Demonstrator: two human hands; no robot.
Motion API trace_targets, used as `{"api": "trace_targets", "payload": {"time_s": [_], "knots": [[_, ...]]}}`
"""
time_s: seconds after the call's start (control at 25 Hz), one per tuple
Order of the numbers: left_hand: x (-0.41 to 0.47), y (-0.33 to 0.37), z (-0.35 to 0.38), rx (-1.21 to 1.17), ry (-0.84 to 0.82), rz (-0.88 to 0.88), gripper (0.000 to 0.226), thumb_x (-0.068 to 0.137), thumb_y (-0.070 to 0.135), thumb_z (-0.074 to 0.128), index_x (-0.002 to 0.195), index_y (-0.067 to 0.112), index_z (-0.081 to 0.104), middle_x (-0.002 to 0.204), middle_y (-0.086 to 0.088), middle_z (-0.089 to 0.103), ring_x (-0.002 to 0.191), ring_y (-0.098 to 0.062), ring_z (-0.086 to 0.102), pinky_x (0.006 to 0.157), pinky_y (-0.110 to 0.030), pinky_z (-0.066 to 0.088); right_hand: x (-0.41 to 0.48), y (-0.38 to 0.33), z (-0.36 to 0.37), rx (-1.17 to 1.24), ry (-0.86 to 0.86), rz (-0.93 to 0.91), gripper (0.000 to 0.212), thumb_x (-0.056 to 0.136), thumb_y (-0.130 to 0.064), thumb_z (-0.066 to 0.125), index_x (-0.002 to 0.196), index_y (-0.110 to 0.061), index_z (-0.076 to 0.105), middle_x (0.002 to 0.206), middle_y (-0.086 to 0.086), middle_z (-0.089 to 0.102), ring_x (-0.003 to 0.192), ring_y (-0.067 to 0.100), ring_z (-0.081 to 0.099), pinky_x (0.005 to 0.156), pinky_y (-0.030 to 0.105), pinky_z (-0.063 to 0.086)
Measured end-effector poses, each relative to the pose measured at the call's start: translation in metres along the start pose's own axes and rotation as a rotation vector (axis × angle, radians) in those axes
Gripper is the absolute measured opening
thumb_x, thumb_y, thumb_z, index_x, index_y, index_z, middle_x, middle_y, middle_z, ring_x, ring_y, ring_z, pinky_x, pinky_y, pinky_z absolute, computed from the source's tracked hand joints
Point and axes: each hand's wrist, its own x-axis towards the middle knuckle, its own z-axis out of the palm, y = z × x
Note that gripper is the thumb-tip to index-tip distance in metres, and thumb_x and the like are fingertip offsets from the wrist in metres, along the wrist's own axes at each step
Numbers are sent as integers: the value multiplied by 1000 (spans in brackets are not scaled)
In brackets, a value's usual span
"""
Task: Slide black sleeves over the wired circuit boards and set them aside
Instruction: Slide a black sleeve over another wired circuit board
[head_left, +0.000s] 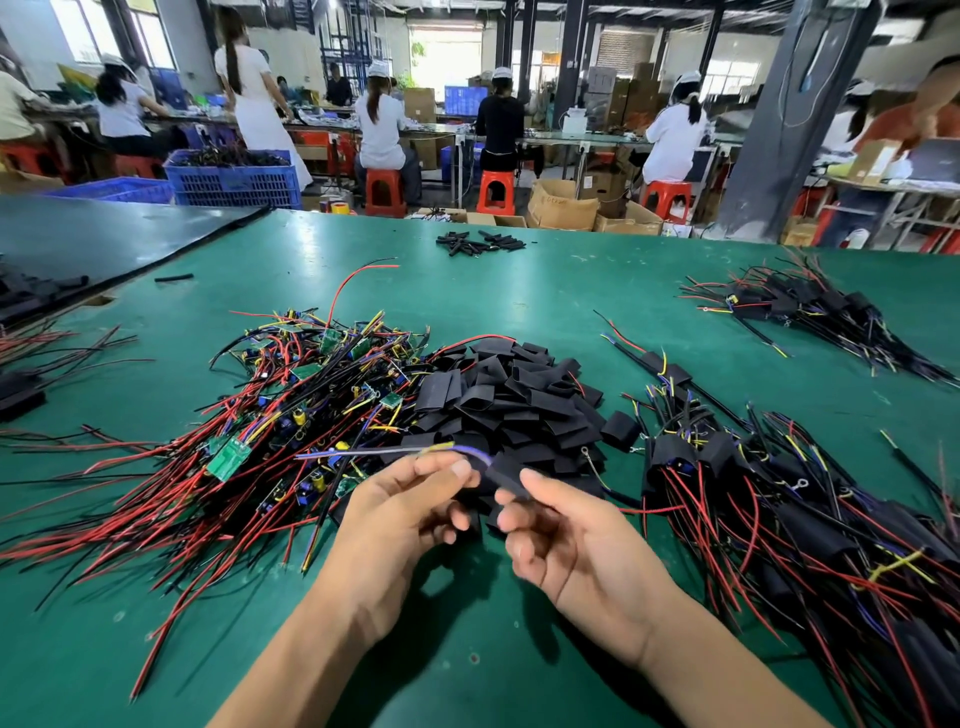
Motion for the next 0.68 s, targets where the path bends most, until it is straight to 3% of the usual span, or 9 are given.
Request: {"api": "trace_targets", "payload": {"time_s": [0.08, 0.16, 0.28, 0.44, 0.68], "knots": [[1, 1, -2, -3, 33, 18, 11, 74, 19, 75, 84, 15, 75, 88, -10, 74, 52, -14, 55, 51, -21, 44, 1, -6, 0, 159, 100, -116, 22, 70, -29, 74, 77, -10, 80, 75, 6, 72, 48, 11, 57, 45, 20, 50], [3, 3, -5, -6, 96, 30, 3, 82, 11, 71, 83, 13, 74, 87, -11, 73, 50, -14, 54, 51, -20, 44, 2, -13, -6, 234, 264, -316, 23, 81, -35, 69, 83, -14, 79, 81, 4, 74, 47, 10, 55, 45, 19, 49], [4, 6, -7, -3, 165, 30, 3, 88, 4, 66, 89, 5, 69, 83, -12, 69, 49, -15, 53, 51, -22, 42, 1, -19, -17, 206, 438, -532, 35, 99, -43, 51, 97, -15, 72, 90, 3, 75, 45, 10, 51, 45, 19, 46], [3, 7, -7, 16, 192, 21, 4, 90, 2, 63, 91, 4, 67, 79, -11, 68, 47, -16, 51, 51, -24, 41, 3, -20, -23, 133, 532, -632, 42, 103, -49, 39, 121, -22, 66, 105, -1, 77, 48, 12, 54, 50, 19, 49], [2, 8, -10, 50, 220, 6, 5, 91, 3, 63, 93, 5, 68, 77, -9, 68, 48, -17, 51, 53, -25, 41, 8, -36, -38, 98, 709, -779, 33, 106, -34, 36, 131, -21, 54, 127, 1, 67, 90, 18, 74, 79, 27, 54]]}}
